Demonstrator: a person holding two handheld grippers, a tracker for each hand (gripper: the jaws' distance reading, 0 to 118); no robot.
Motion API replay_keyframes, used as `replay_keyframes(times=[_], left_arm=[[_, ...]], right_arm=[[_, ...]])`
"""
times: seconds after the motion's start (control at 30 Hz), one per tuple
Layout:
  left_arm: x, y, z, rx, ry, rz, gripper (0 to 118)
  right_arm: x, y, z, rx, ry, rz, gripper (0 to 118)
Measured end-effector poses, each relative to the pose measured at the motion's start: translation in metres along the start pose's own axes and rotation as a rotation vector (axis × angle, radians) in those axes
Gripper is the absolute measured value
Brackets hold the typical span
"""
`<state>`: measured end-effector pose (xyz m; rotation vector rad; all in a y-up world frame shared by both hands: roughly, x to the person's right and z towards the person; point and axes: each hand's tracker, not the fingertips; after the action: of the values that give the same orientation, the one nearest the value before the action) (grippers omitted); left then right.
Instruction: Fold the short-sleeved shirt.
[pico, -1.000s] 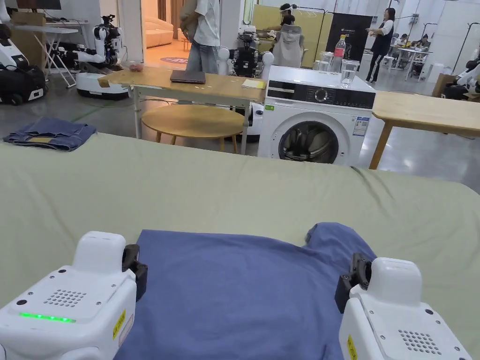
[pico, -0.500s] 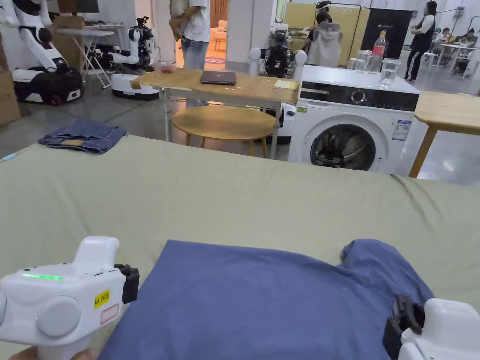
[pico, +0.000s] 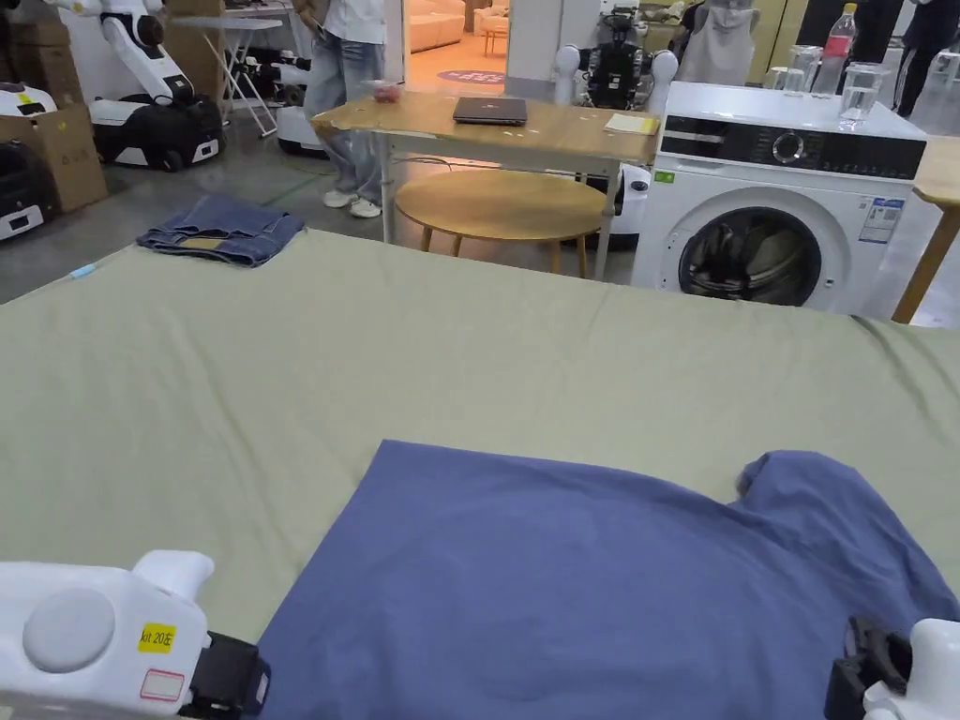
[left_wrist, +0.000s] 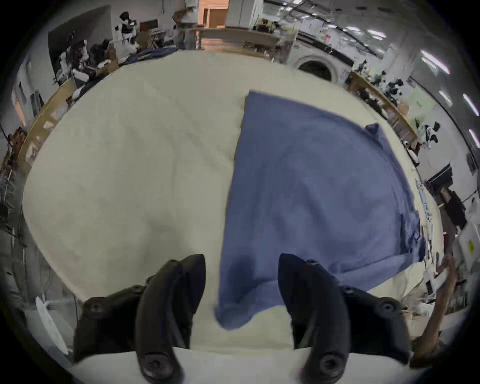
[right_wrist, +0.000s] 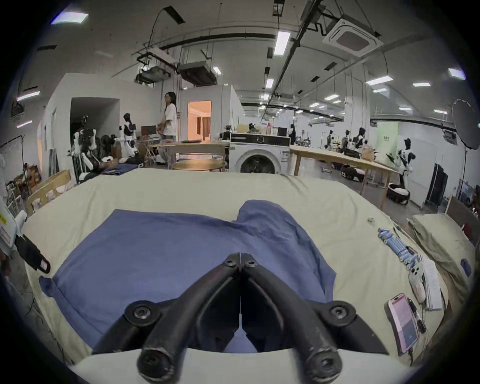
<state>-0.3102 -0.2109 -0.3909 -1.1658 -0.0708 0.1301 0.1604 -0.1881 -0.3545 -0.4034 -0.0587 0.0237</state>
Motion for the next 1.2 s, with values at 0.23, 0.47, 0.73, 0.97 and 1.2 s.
replay_keyframes(times=[0.23,0.47,0.73,0.97,1.2], left_arm=[[-0.01,-0.029,-0.037,-0.06,0.053,-0.002,67],[0.011,-0.034,-0.029,-0.017,0.047,-0.158,1],[0.013,-0.042,-0.025,0.004,0.054,-0.166,0],[0.009,-0.046,-0.019,0.025,0.026,-0.131,0],[0.006,-0.048,-0.016,0.038,0.012,-0.122,0]], right_arm=[[0.0,-0.012,0.002,-0.043,0.009,0.006,0],[0.023,-0.012,0.014,-0.109,0.009,-0.01,0],[0.085,-0.012,0.048,-0.31,-0.038,0.006,27],[0.12,-0.076,0.046,-0.585,-0.039,-0.024,52],[0.12,-0.105,0.035,-0.601,0.022,-0.052,7]])
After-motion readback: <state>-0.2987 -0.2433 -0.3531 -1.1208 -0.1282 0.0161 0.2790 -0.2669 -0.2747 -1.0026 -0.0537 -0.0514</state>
